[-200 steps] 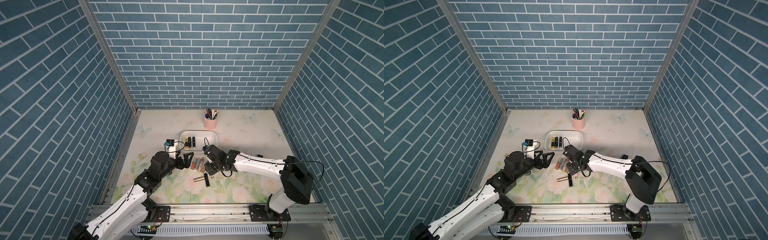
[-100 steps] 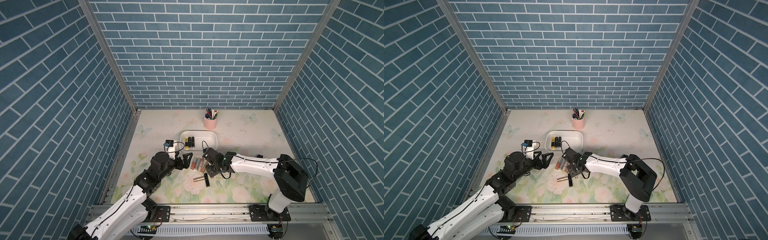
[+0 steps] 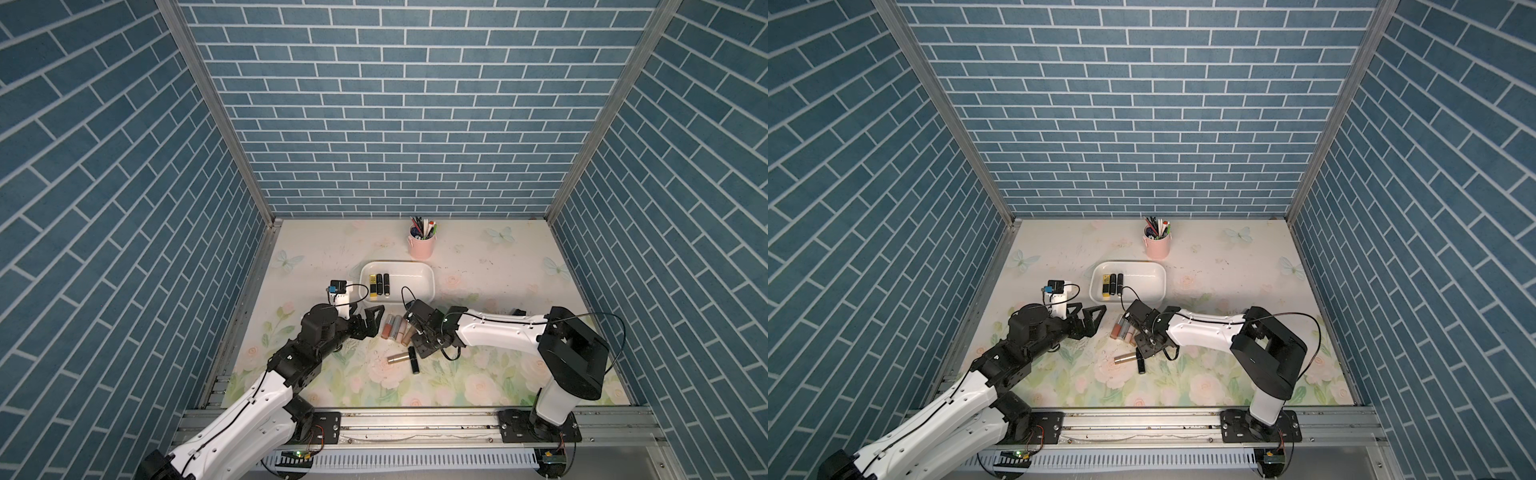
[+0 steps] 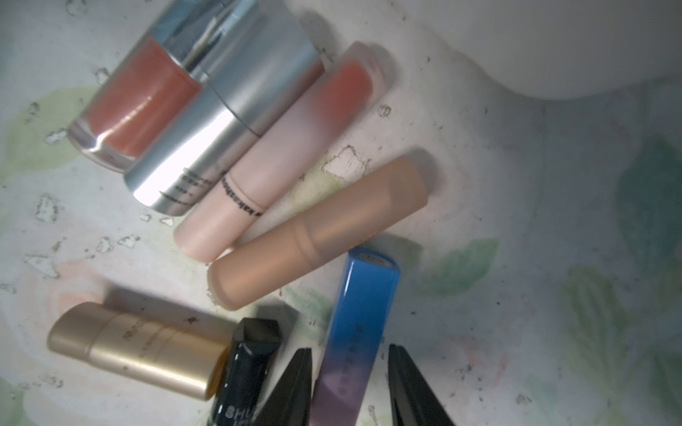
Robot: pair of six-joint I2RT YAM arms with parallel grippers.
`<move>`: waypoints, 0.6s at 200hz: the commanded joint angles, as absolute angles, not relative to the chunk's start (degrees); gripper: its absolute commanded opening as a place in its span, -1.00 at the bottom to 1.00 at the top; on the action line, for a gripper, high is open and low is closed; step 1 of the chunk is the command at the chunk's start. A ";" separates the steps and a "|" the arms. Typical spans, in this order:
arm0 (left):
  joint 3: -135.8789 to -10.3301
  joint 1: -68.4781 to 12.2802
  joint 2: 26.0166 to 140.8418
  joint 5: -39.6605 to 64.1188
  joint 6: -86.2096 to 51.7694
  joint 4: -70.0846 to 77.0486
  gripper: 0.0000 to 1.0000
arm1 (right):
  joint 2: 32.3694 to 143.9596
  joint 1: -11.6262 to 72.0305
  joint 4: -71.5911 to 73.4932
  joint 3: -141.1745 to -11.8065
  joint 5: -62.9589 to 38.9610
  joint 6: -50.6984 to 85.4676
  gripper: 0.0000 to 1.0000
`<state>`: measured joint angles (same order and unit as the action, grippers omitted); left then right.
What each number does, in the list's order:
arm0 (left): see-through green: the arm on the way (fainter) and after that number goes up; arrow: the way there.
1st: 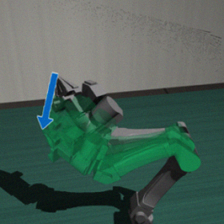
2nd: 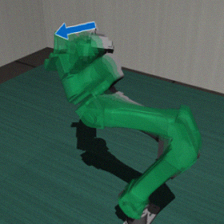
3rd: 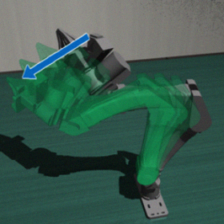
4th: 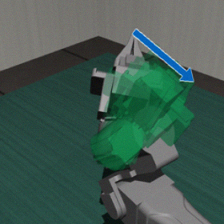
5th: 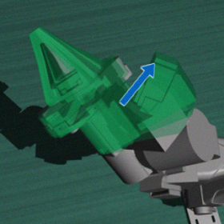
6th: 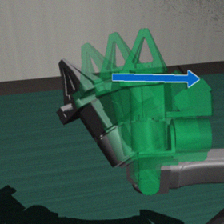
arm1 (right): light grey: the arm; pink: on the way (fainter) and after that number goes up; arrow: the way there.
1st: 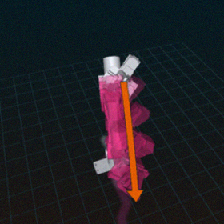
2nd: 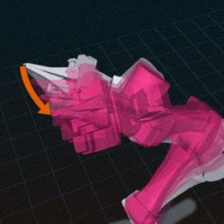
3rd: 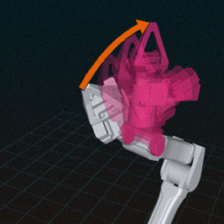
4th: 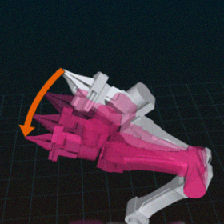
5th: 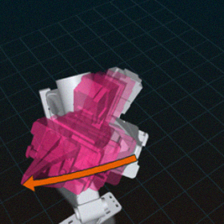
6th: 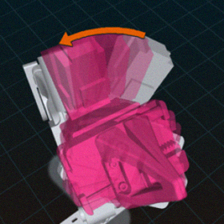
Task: Put the lipstick into the storage box
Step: Pick up the lipstick at the center of the board.
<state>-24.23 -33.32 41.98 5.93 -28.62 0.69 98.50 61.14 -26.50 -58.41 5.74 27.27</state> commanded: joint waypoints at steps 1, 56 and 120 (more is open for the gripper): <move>-23.38 -33.59 41.56 5.19 -27.69 0.25 0.99 | 99.27 61.52 -26.99 -57.58 6.68 28.92 -0.24; -23.25 -33.57 41.53 5.01 -27.73 0.11 0.99 | 99.36 61.61 -27.03 -56.79 6.68 29.25 -0.26; -23.30 -33.58 41.87 5.01 -27.93 0.19 0.99 | 99.27 61.59 -26.28 -56.28 6.70 29.53 -0.55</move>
